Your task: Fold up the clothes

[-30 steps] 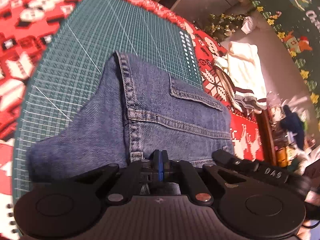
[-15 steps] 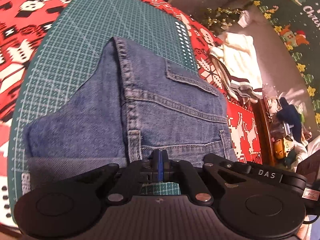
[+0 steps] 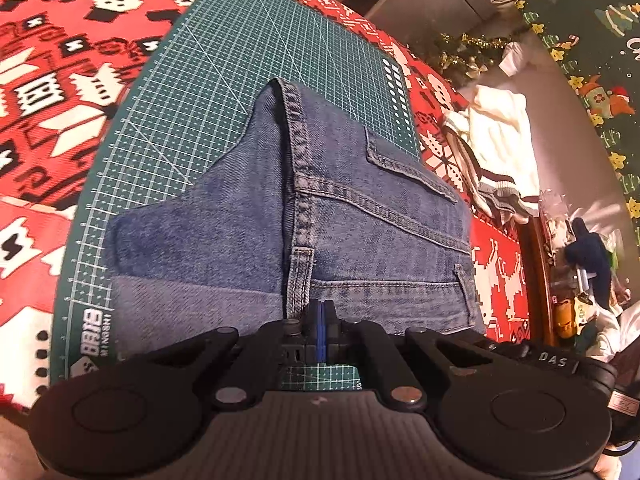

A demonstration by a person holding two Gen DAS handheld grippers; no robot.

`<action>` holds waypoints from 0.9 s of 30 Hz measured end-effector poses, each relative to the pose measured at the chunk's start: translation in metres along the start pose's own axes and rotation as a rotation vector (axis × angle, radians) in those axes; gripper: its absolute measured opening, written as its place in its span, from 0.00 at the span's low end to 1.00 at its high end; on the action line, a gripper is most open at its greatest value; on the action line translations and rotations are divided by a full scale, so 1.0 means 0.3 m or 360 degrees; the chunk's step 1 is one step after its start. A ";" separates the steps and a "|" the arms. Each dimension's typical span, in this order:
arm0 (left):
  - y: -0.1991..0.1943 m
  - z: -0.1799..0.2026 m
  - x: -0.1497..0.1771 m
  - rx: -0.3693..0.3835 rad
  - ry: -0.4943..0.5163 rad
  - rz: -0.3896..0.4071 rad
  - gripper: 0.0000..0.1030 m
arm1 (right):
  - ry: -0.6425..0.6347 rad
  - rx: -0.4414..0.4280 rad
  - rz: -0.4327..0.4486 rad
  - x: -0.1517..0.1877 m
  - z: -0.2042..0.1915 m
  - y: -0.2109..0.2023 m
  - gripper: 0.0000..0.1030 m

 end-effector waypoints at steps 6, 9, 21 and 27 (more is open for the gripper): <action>-0.052 0.021 0.022 -0.0027 0.0096 0.0090 0.02 | -0.0024 -0.0027 0.0077 0.006 -0.018 -0.066 0.13; -0.080 0.018 0.027 0.0038 0.0087 0.0134 0.06 | 0.0009 -0.0027 0.0156 -0.006 -0.011 -0.117 0.18; -0.051 0.060 -0.004 0.0077 0.0101 0.0265 0.22 | 0.0048 0.0030 0.0280 -0.066 -0.010 -0.030 0.09; 0.018 0.064 -0.020 0.0038 0.0091 0.0214 0.20 | 0.0071 0.0085 0.0188 -0.087 -0.003 0.071 0.09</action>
Point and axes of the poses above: each gripper's, at about its wrist camera, not at the fingertips, and y roughly the way its jaws point, z to its right, x to its underside, the point moved 3 cm from there along y, roughly the way its jaws point, and after that the axes turned 7 degrees about -y, right-handed, at the moved point
